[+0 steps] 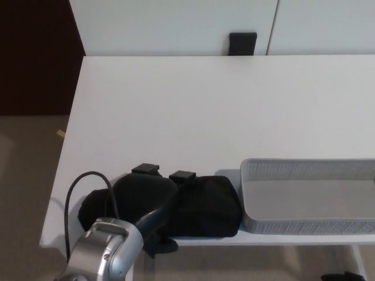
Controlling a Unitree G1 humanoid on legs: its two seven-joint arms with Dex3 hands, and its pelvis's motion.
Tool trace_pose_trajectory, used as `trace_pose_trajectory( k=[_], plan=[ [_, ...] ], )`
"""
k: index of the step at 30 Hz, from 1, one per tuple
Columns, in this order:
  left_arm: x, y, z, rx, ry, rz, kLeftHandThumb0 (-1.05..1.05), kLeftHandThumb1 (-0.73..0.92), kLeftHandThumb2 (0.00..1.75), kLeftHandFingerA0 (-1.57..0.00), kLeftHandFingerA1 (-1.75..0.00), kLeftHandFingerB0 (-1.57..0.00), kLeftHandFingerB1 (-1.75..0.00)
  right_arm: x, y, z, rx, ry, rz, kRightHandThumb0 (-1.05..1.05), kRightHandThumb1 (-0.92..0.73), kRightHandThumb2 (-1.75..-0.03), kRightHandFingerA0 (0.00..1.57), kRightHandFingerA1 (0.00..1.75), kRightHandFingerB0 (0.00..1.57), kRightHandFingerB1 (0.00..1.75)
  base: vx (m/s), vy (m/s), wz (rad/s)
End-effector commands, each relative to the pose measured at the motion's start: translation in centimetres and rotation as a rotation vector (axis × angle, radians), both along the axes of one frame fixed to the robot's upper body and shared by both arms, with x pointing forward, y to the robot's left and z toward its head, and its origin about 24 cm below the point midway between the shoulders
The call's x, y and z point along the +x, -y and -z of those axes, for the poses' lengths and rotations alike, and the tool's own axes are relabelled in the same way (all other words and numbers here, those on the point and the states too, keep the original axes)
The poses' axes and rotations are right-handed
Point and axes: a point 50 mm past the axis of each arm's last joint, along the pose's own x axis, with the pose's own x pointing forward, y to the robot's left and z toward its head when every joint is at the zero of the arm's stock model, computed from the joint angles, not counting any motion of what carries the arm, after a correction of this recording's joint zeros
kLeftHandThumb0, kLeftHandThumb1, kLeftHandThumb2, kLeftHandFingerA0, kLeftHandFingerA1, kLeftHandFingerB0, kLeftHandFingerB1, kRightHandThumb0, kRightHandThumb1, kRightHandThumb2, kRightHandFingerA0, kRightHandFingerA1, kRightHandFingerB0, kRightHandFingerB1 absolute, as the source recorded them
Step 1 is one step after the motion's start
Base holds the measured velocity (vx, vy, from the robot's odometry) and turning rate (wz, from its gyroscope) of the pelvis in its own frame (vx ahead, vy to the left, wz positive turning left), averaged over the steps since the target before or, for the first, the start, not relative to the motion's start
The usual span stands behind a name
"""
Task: The robot walk towards a table in front and pick up a black pencil case on the left hand side and put the pencil case into a small container on the right hand side
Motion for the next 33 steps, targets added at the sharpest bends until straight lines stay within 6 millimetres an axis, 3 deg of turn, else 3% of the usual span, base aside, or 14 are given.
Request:
trace_pose_trajectory(
  k=[1,4,6,9,10,13,17,19,23,24,25,26,27,33],
  plan=[
    [-0.7,-0.6,0.3,-0.056,-0.061,-0.018,-0.24,0.81,0.66,-0.88,-1.33,-0.79,-0.46,0.1,0.6,-0.2,-0.015,-0.004,-0.010,-0.32,-0.61,-0.59,0.62,0.41,0.50,0.38,0.00,0.000,0.00],
    [-0.9,-0.9,-1.2,-0.086,-0.061,-0.007,-0.24,0.79,0.65,-0.87,-1.34,-0.87,-0.49,0.3,0.7,-0.2,-0.022,-0.012,-0.008,-0.33,-0.61,-0.59,0.60,0.40,0.51,0.38,0.00,0.000,0.00],
    [-1.4,-1.1,-2.3,-0.109,-0.046,0.004,-0.22,0.74,0.63,-0.90,-1.30,-0.76,-0.46,0.4,0.7,-0.4,-0.028,-0.001,-0.017,-0.33,-0.61,-0.59,0.61,0.40,0.52,0.38,0.00,0.000,0.00],
    [-2.1,-1.8,-3.5,-0.135,-0.058,0.024,-0.21,0.73,0.63,-0.84,-1.30,-0.91,-0.57,0.4,0.7,-0.3,-0.037,-0.008,-0.024,-0.34,-0.61,-0.59,0.61,0.40,0.52,0.38,0.00,0.000,0.00],
    [-2.6,-2.2,-4.1,-0.173,-0.067,0.038,-0.17,0.73,0.62,-0.79,-1.33,-0.88,-0.77,0.4,0.7,-0.3,-0.038,-0.013,-0.024,-0.34,-0.62,-0.59,0.60,0.40,0.52,0.38,0.00,0.000,0.00],
    [-3.7,-3.1,-5.4,-0.228,-0.094,0.062,-0.15,0.74,0.63,-0.70,-1.41,-0.77,-1.03,0.3,0.8,-0.3,-0.041,-0.022,-0.021,-0.34,-0.61,-0.59,0.60,0.39,0.52,0.38,0.00,0.000,0.00],
    [-5.4,-4.6,-7.6,-0.300,-0.158,0.092,-0.13,0.78,0.64,-0.91,-1.28,-0.81,-0.96,0.1,1.0,-0.3,-0.050,-0.012,-0.031,-0.33,-0.61,-0.59,0.63,0.40,0.53,0.39,0.00,0.000,0.00],
    [-5.8,-5.4,-9.0,-0.334,-0.177,0.097,-0.13,0.78,0.63,-1.05,-1.09,-0.88,-0.77,0.2,1.2,-0.3,-0.050,-0.020,-0.026,-0.32,-0.61,-0.58,0.65,0.41,0.54,0.39,0.00,0.000,0.00],
    [-5.7,-6.9,-12.3,-0.381,-0.103,0.088,-0.13,0.78,0.63,-1.00,-1.10,-0.91,-0.69,0.0,1.0,-0.2,-0.047,-0.028,-0.028,-0.32,-0.61,-0.58,0.66,0.41,0.56,0.39,0.00,0.000,0.00],
    [-5.3,-7.4,-13.3,-0.388,-0.058,0.077,-0.16,0.86,0.68,-0.82,-1.35,-0.78,-0.86,-0.1,1.0,-0.1,-0.049,-0.031,-0.026,-0.32,-0.60,-0.58,0.67,0.42,0.55,0.39,0.00,0.000,0.00],
    [-5.3,-7.4,-13.3,-0.388,-0.060,0.078,-0.16,0.86,0.68,-0.82,-1.35,-0.78,-0.86,-0.1,1.0,-0.1,-0.049,-0.031,-0.026,-0.32,-0.60,-0.58,0.67,0.42,0.55,0.39,0.00,0.000,0.00],
    [-4.7,-7.8,-14.3,-0.402,-0.014,0.070,-0.12,0.77,0.63,-1.01,-1.07,-0.93,-0.69,-0.1,0.9,-0.1,-0.050,-0.032,-0.029,-0.32,-0.60,-0.58,0.69,0.42,0.55,0.39,0.00,0.000,0.00],
    [-4.3,-8.1,-15.0,-0.410,0.017,0.062,-0.13,0.76,0.62,-1.04,-1.02,-0.94,-0.67,0.0,0.9,0.0,-0.054,-0.033,-0.030,-0.32,-0.60,-0.58,0.69,0.42,0.55,0.39,0.00,0.000,0.00],
    [-2.6,-7.0,-17.8,-0.406,0.137,0.100,-0.30,0.72,0.63,-1.10,-1.00,-0.98,-0.65,0.2,1.0,-0.1,-0.049,-0.030,-0.021,-0.33,-0.60,-0.58,0.70,0.43,0.55,0.39,0.00,0.000,0.00]
  ],
)
